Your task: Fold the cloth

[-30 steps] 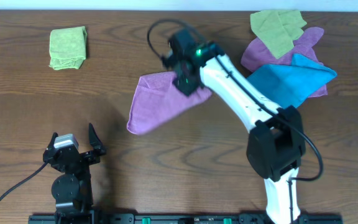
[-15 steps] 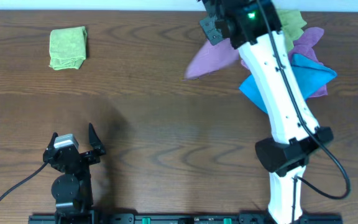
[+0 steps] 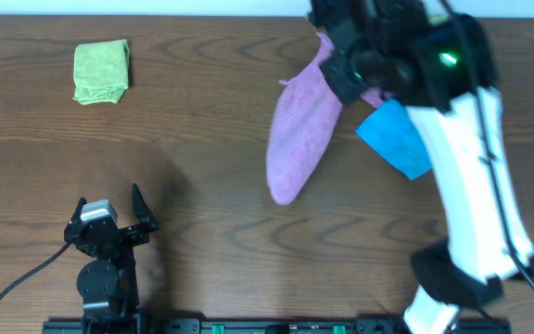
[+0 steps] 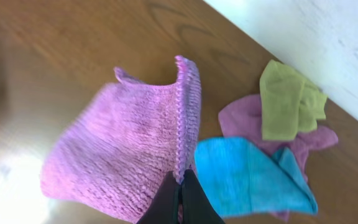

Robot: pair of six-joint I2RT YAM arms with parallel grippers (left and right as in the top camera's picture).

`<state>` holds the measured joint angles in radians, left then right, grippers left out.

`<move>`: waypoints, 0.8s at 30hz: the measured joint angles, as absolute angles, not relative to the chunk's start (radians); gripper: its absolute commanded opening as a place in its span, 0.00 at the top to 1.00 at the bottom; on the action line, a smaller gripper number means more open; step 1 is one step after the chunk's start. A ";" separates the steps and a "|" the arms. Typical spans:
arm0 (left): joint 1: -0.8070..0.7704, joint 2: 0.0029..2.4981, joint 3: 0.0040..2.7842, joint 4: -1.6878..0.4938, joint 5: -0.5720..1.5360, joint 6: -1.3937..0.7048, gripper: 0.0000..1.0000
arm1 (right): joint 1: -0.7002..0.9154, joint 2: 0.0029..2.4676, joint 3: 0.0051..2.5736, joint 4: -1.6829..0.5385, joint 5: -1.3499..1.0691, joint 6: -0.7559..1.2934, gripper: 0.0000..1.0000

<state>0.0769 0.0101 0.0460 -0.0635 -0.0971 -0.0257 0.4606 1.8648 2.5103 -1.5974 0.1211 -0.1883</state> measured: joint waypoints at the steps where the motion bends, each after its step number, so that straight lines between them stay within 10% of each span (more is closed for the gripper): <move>1: 0.077 0.010 0.046 -0.064 -0.097 -0.025 0.04 | 0.461 1.844 2.510 -1.611 0.118 -0.188 0.99; 15: 0.077 0.010 0.046 -0.063 -0.097 -0.025 0.05 | 0.477 1.990 2.508 -1.408 -0.204 -0.212 0.96; 16: 0.077 0.010 0.046 -0.064 -0.097 -0.025 0.05 | 0.493 2.037 2.508 -1.374 -0.255 -0.215 0.89; 20: 0.077 0.010 0.046 -0.064 -0.097 -0.026 0.05 | 0.590 2.230 2.491 -1.373 -0.371 -0.264 0.01; 24: 0.077 0.010 0.046 -0.064 -0.097 -0.025 0.04 | 0.643 2.284 2.472 -1.396 -0.301 -0.282 0.01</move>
<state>0.0769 0.0101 0.0460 -0.0635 -0.0971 -0.0254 0.6434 2.2841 2.4718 -1.3956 -0.3008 -0.2821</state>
